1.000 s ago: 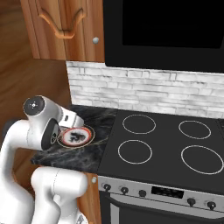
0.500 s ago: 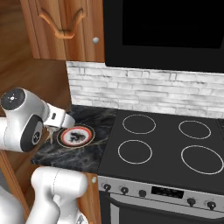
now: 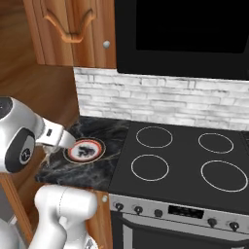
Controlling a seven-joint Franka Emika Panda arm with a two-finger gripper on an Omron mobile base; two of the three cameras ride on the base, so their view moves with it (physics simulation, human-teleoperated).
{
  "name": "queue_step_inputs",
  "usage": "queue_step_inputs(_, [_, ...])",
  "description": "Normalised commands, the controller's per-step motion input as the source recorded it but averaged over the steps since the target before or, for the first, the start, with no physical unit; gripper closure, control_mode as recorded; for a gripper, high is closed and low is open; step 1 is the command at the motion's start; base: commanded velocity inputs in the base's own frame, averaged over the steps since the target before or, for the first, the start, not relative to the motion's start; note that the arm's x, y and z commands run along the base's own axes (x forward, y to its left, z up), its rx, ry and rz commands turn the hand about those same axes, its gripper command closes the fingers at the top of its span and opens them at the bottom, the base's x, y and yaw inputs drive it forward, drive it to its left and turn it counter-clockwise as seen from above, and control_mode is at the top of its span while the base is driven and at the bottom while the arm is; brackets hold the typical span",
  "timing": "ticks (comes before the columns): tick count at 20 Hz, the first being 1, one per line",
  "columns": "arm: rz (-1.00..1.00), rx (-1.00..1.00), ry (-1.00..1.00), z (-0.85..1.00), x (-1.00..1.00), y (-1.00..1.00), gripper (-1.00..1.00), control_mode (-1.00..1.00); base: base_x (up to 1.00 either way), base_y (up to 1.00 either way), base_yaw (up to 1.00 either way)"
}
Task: Place the fish on the counter behind the older fish on the same shelf of the fridge to maintain FIFO order. Close the fridge door when finished.
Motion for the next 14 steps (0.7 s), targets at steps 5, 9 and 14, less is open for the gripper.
queue_step_inputs(5, [0.00,0.00,0.00,0.00,0.00,0.00,1.00,1.00,-1.00,-0.14,-0.11])
queue_step_inputs(9, [0.00,0.00,0.00,0.00,0.00,0.00,1.00,1.00,-1.00,-0.03,-0.07])
queue_step_inputs(14, [0.00,0.00,0.00,0.00,0.00,0.00,1.00,1.00,-0.91,0.57,0.00])
